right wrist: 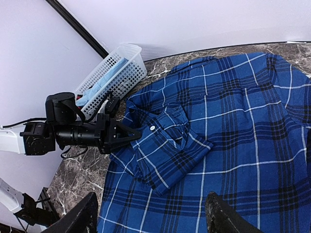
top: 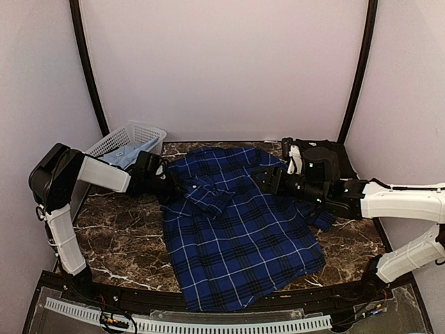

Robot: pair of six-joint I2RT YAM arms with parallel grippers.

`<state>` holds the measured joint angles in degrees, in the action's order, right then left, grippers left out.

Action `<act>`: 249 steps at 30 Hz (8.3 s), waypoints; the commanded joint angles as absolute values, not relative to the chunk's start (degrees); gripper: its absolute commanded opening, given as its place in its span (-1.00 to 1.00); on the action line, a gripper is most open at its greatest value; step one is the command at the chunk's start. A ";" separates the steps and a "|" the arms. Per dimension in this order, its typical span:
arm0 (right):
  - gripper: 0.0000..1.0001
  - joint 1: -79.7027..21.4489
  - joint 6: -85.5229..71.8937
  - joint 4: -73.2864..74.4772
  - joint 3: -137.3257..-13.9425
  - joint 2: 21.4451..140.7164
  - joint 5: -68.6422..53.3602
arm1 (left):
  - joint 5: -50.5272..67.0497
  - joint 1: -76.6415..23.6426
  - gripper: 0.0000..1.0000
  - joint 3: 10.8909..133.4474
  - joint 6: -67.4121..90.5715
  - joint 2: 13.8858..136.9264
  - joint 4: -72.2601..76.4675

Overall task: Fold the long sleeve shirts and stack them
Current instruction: Pick up the sleeve from the center of the board, then pick up the corner of the shirt from the corner of the board.

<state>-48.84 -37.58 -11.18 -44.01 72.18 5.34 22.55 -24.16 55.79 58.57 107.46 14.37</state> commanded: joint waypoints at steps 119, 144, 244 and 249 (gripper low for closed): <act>-0.30 -94.49 -58.40 51.38 -109.67 130.94 16.36 | -0.33 -23.32 -1.00 103.93 24.60 91.18 -38.35; -0.43 -96.30 -59.57 60.20 -117.59 137.37 18.45 | 2.47 -21.27 -1.00 103.96 24.53 91.52 -37.87; -1.00 -92.79 -55.50 34.97 -98.54 116.76 12.06 | -10.66 -6.44 -1.00 107.01 19.64 83.16 -39.97; -1.00 -91.66 -56.73 33.70 -93.58 113.53 12.48 | -3.81 -6.51 -1.00 105.74 20.13 82.77 -36.88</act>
